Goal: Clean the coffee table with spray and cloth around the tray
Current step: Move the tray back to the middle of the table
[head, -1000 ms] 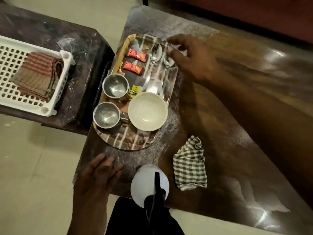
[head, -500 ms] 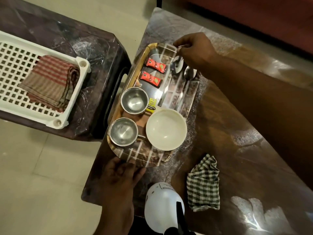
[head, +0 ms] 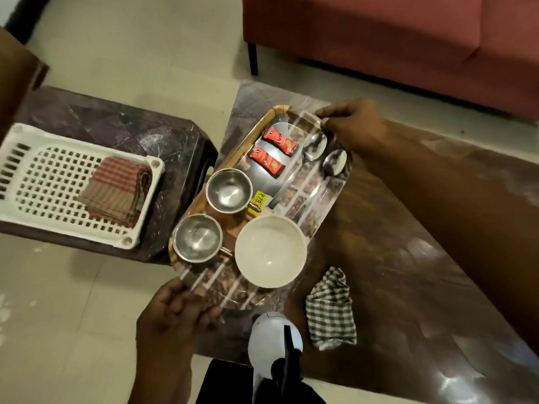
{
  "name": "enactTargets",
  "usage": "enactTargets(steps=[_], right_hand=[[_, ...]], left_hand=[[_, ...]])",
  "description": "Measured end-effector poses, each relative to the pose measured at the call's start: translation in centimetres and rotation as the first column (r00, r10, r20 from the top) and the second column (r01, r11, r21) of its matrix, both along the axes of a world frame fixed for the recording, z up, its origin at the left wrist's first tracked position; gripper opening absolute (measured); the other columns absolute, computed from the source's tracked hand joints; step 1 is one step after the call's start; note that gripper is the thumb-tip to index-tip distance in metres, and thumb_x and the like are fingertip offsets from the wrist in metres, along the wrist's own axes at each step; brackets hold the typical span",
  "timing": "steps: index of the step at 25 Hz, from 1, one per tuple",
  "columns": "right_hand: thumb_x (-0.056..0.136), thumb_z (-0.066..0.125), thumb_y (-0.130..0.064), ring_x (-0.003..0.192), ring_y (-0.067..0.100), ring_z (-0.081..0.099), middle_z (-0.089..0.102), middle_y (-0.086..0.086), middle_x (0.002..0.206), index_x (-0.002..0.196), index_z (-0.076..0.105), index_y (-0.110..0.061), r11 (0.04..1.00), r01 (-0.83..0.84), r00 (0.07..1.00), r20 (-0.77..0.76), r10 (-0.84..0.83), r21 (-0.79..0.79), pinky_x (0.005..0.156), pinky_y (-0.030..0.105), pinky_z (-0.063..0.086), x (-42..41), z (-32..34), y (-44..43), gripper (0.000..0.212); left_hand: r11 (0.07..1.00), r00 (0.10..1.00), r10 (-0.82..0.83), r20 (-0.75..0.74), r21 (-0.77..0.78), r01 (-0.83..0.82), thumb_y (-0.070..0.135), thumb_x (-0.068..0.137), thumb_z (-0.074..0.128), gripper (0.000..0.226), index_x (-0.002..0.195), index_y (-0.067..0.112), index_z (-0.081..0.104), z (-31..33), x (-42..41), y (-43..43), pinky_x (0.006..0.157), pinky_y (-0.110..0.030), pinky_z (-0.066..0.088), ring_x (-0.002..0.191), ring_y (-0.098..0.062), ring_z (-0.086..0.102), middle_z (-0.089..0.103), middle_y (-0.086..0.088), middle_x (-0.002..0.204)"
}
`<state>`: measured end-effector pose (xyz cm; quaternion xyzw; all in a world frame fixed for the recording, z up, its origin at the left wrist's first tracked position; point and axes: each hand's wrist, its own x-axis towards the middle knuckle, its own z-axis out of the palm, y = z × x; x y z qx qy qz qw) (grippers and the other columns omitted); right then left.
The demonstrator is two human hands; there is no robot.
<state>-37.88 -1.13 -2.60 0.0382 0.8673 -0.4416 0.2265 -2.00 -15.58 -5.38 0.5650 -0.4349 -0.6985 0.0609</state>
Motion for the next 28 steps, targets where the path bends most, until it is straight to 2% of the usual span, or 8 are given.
enactTargets(steps=[4,6,9,16,19,22,26,28], right_hand=[[0.101,0.068,-0.003,0.065,0.012,0.072,0.081,0.011,0.098,0.108,0.081,-0.012,0.989,0.123,0.992,0.000,-0.123,-0.081,0.061,0.024,0.062,4.2,8.9,6.3,0.017],[0.102,0.066,0.000,0.058,0.009,0.070,0.079,0.013,0.097,0.109,0.078,-0.007,0.965,0.220,0.975,0.048,-0.215,-0.145,0.053,0.018,0.057,7.2,13.3,9.0,0.016],[0.102,0.065,0.001,0.052,0.000,0.069,0.078,0.010,0.094,0.112,0.077,-0.005,0.930,0.325,0.945,0.086,-0.314,-0.174,0.048,0.016,0.053,11.5,18.2,13.3,0.017],[0.103,0.065,-0.001,0.077,0.016,0.079,0.081,0.012,0.100,0.117,0.077,-0.006,0.807,0.507,0.861,0.133,-0.491,-0.304,0.063,0.026,0.063,19.5,25.6,22.2,0.020],[0.103,0.066,-0.004,0.100,0.027,0.080,0.083,0.010,0.108,0.120,0.076,-0.010,0.759,0.550,0.830,0.127,-0.544,-0.347,0.079,0.037,0.065,22.3,26.8,25.6,0.021],[0.102,0.067,-0.003,0.103,0.027,0.079,0.082,0.010,0.109,0.119,0.075,-0.009,0.703,0.596,0.792,0.135,-0.596,-0.388,0.088,0.041,0.064,24.8,27.4,28.7,0.020],[0.101,0.067,-0.004,0.103,0.027,0.079,0.082,0.010,0.111,0.121,0.076,-0.010,0.666,0.614,0.776,0.170,-0.607,-0.425,0.089,0.042,0.064,26.1,27.7,34.3,0.023],[0.101,0.067,-0.004,0.102,0.025,0.080,0.083,0.009,0.110,0.121,0.076,-0.011,0.656,0.611,0.778,0.186,-0.600,-0.443,0.085,0.036,0.066,26.1,27.6,37.8,0.023]], left_hand=[[0.984,0.993,-0.114,-0.010,-0.137,0.111,-0.008,0.102,0.065,0.033,0.132,0.005,0.069,7.8,0.0,-2.7,0.065,-0.023,0.067,0.070,-0.008,0.079,0.086,-0.005,0.091],[0.970,0.981,-0.188,-0.037,-0.163,0.180,-0.008,0.103,0.063,0.033,0.133,0.004,0.071,12.5,-0.9,-3.6,0.066,-0.023,0.068,0.076,-0.013,0.080,0.085,-0.013,0.104],[0.922,0.939,-0.342,-0.046,-0.210,0.325,-0.006,0.106,0.059,0.030,0.122,0.012,0.077,18.5,-2.2,-4.5,0.067,-0.022,0.067,0.080,-0.013,0.081,0.086,-0.009,0.108],[0.831,0.829,-0.547,-0.117,-0.195,0.521,-0.004,0.107,0.055,0.032,0.108,0.017,0.079,28.2,-4.5,-1.9,0.055,-0.020,0.062,0.068,-0.005,0.080,0.086,-0.003,0.090],[0.772,0.765,-0.631,-0.131,-0.203,0.602,-0.003,0.109,0.052,0.030,0.118,0.011,0.077,29.6,-5.8,-0.3,0.057,-0.019,0.061,0.070,-0.005,0.080,0.086,0.003,0.084],[0.737,0.732,-0.671,-0.119,-0.220,0.639,0.000,0.110,0.052,0.031,0.121,0.014,0.078,30.2,-6.7,1.5,0.059,-0.024,0.064,0.075,-0.010,0.082,0.087,0.000,0.091],[0.716,0.716,-0.692,-0.098,-0.227,0.661,0.006,0.110,0.056,0.031,0.127,0.017,0.079,30.4,-7.1,6.6,0.072,-0.034,0.067,0.093,-0.022,0.082,0.085,-0.010,0.112],[0.730,0.728,-0.677,-0.107,-0.221,0.646,0.005,0.110,0.056,0.032,0.134,0.012,0.075,29.9,-7.5,9.9,0.089,-0.043,0.066,0.106,-0.031,0.079,0.082,-0.017,0.122]])
